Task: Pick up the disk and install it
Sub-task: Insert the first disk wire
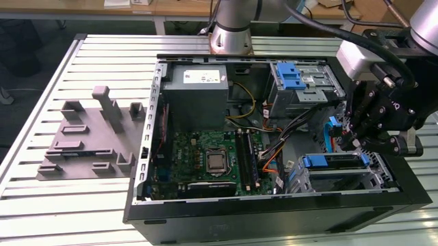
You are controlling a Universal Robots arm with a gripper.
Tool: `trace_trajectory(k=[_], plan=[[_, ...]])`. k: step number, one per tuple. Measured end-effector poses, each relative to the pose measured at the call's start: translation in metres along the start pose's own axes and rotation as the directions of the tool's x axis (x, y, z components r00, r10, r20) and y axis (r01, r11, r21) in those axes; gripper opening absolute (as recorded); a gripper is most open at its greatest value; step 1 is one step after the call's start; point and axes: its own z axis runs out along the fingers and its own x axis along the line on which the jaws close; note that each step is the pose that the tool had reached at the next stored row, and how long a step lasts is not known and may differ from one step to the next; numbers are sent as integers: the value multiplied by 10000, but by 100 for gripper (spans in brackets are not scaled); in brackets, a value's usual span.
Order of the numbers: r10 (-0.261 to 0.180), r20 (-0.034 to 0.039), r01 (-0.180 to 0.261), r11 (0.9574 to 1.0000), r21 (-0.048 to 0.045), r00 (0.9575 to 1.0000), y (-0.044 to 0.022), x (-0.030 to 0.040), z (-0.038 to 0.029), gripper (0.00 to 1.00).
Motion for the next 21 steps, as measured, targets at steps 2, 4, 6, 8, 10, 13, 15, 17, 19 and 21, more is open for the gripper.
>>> trace_trajectory(k=[2, 4, 6, 8, 10, 13, 15, 17, 19, 21], plan=[[0, 1, 0, 10000, 0, 10000, 0, -1, -23, 11], [0, 3, 0, 10000, 0, 10000, 1, -6, -28, 11], [-1, 0, 1, 10000, 0, 10000, 0, -19, -29, 11], [0, -5, 0, 10000, 0, 10000, -6, -47, -28, 11], [0, -17, 0, 10000, 1, 10000, -16, -86, -28, 11], [0, -27, 0, 10000, 1, 10000, -35, -148, -26, 11], [1, -25, -1, 10000, 1, 10000, -40, -177, -25, 11], [2, -27, -2, 10000, 2, 10000, -40, -179, -25, 11], [0, -27, 0, 10000, 1, 10000, -41, -180, -25, 11], [0, -27, 0, 10000, 1, 10000, -41, -180, -25, 11]])
